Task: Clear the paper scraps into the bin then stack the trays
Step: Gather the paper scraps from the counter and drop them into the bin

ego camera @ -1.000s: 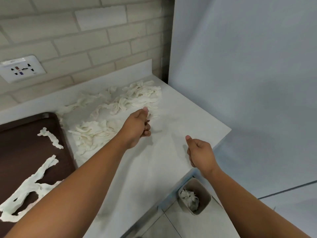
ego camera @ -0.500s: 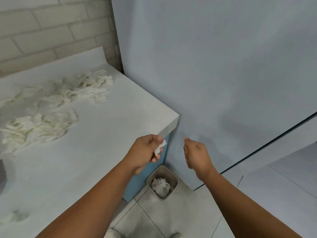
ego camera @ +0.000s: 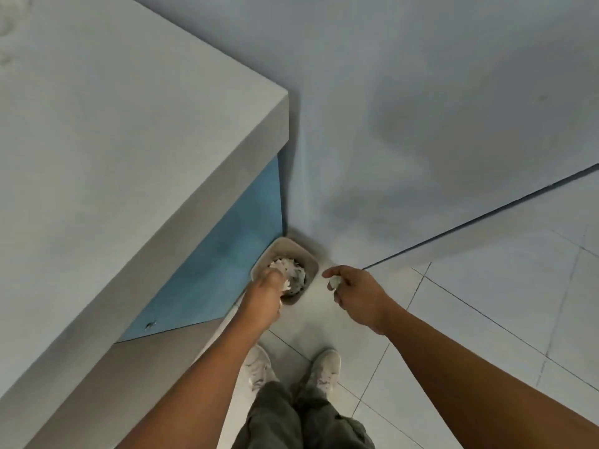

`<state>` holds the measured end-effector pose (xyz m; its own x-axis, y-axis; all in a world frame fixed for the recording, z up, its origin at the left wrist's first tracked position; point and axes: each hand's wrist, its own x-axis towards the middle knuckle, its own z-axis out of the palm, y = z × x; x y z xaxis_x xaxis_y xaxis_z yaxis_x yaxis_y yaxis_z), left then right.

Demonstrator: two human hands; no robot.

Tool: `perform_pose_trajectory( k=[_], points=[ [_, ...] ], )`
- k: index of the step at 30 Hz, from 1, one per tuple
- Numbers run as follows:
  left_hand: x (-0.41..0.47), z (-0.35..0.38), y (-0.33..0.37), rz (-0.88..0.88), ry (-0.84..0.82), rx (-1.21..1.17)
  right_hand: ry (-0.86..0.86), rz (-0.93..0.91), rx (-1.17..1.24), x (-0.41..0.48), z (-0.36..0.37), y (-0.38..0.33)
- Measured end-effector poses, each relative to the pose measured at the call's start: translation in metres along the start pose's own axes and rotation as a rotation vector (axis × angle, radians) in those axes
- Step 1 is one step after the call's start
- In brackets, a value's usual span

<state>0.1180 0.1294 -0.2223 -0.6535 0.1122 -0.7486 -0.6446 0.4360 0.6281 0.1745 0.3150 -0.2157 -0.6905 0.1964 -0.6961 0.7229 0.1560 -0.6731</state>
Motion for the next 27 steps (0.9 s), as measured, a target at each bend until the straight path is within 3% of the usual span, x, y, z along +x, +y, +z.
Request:
perform_pose_trajectory(
  k=[5, 9, 14, 20, 27],
  points=[
    [0.091, 0.017, -0.068, -0.021, 0.022, 0.222, 0.017, 0.105, 0.053, 0.058, 0.022, 0.068],
    [0.158, 0.026, -0.123, 0.053, 0.052, 0.457, 0.077, 0.106, -0.077, 0.117, 0.04, 0.117],
    [0.214, 0.037, -0.165, 0.088, 0.087, 0.517, 0.112, 0.036, -0.046, 0.169, 0.054, 0.14],
    [0.28, 0.061, -0.193, 0.061, -0.03, 0.614, 0.153, 0.071, 0.062, 0.221, 0.069, 0.172],
    [0.333, 0.091, -0.187, 0.021, 0.005, 0.507, 0.225, 0.1, 0.079, 0.243, 0.071, 0.205]
  ],
)
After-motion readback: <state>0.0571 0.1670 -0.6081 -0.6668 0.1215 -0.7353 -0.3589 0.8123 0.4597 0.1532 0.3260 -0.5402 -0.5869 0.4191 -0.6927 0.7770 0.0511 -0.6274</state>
